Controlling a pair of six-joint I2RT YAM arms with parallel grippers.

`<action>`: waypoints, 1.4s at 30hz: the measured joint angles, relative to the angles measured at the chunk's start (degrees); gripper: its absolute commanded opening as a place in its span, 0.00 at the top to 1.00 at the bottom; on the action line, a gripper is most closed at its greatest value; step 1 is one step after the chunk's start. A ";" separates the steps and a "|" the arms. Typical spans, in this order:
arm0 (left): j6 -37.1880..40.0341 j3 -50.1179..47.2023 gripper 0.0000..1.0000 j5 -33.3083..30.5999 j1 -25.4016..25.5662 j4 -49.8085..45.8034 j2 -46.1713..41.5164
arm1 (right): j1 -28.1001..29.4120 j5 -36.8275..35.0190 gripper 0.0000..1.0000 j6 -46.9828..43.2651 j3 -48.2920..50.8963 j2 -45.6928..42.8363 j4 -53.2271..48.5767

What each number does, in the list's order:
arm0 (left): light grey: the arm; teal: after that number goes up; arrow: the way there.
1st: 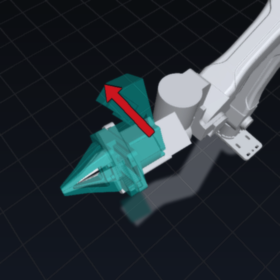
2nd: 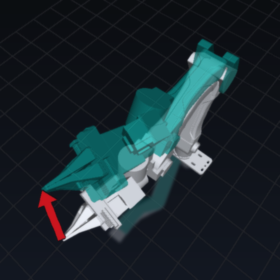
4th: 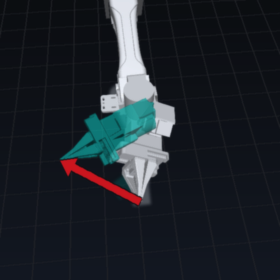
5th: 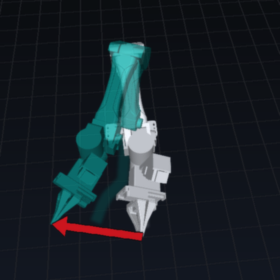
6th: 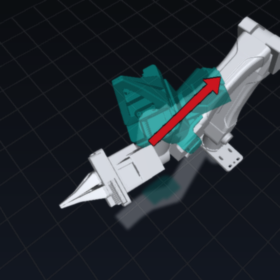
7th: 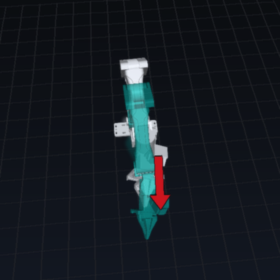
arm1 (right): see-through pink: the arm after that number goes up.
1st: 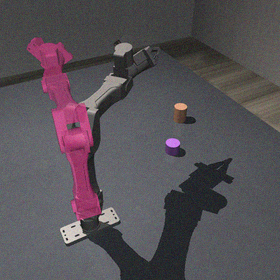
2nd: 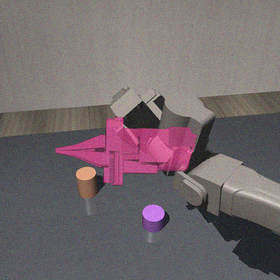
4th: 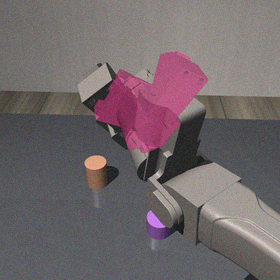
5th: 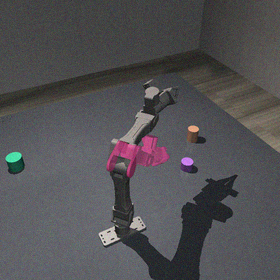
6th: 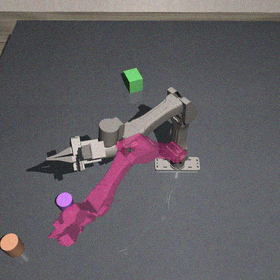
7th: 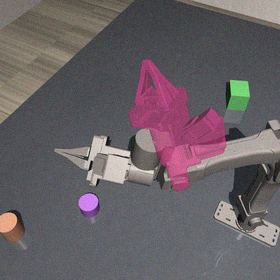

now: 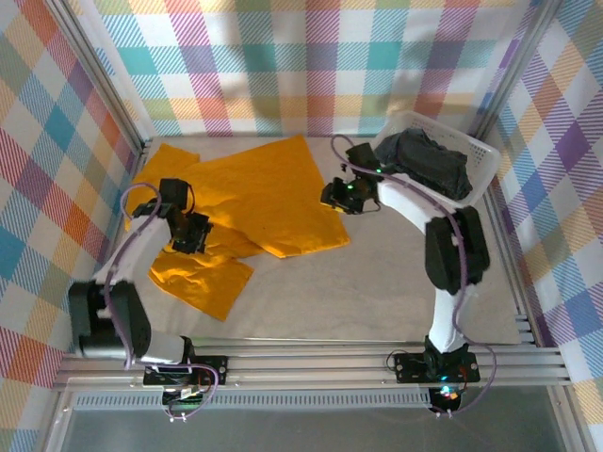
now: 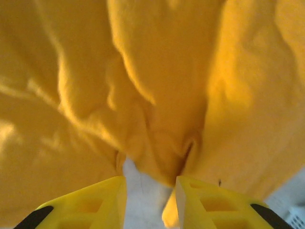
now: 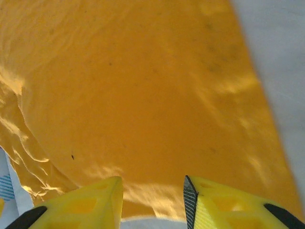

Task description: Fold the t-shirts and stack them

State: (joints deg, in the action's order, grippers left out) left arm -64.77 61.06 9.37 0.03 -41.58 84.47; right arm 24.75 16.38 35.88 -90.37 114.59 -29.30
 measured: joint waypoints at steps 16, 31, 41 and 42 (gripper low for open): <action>8.79 18.93 0.68 1.42 10.88 5.90 30.38 | -5.07 -5.31 0.72 -0.31 -8.41 13.40 -12.70; 10.49 24.59 0.57 1.55 18.08 1.27 32.79 | -14.14 -6.51 0.59 -3.30 6.64 2.78 -15.43; 11.85 24.55 0.58 -2.25 6.40 -2.32 23.80 | -12.55 -6.10 0.53 -5.31 5.46 -1.55 -15.04; 12.17 24.55 0.58 -2.60 5.29 -2.43 24.41 | -12.55 -5.79 0.53 -5.33 5.05 -1.70 -14.95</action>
State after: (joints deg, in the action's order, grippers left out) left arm -52.60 85.60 6.76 5.32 -44.01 108.88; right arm 12.21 10.59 30.55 -85.32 112.88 -44.25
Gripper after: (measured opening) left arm 0.421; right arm 0.468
